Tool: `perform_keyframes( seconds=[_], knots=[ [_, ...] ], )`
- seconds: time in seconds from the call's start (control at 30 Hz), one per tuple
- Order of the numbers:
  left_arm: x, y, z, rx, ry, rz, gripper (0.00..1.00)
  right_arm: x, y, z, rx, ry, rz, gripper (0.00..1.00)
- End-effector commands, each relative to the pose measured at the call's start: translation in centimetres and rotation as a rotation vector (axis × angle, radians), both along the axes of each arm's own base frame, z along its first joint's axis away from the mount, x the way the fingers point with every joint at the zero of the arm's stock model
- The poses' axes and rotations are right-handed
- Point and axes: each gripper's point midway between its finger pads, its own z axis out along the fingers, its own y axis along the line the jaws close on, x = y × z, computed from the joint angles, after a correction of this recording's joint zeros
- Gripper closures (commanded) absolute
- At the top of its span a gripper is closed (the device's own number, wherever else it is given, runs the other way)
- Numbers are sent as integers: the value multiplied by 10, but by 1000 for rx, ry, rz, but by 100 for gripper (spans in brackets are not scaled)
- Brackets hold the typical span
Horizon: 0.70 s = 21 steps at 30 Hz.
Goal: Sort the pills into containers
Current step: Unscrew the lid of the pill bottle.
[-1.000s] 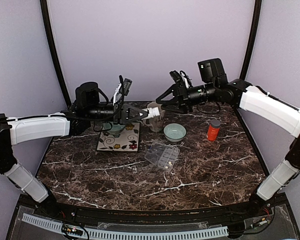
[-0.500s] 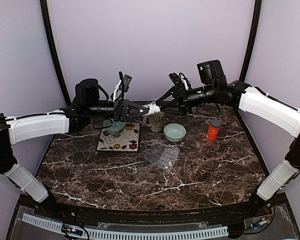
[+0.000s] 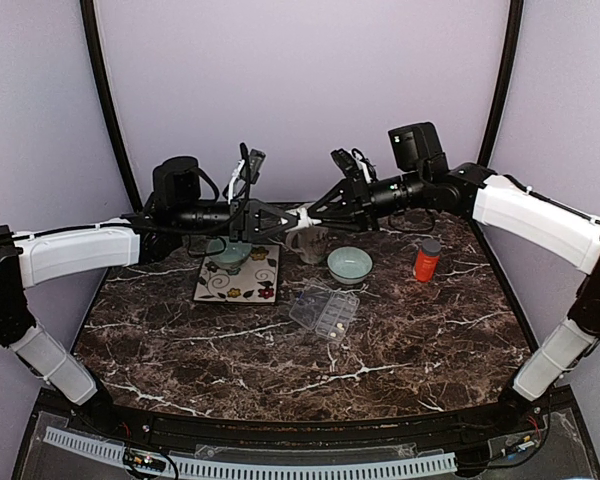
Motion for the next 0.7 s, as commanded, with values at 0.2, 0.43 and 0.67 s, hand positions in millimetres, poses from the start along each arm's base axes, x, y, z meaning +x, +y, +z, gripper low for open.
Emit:
perform_keyframes(
  seconds=[0.2, 0.43, 0.67],
  knots=[
    [-5, -1, 22, -63, -3, -66, 100, -7, 2, 14, 17, -220, 83, 100],
    [-20, 1, 37, -150, 133, -251, 100, -12, -4, 25, 23, -471, 136, 100],
    [-27, 2, 44, -179, 193, -334, 100, -8, -6, 35, 15, -613, 130, 97]
  ],
)
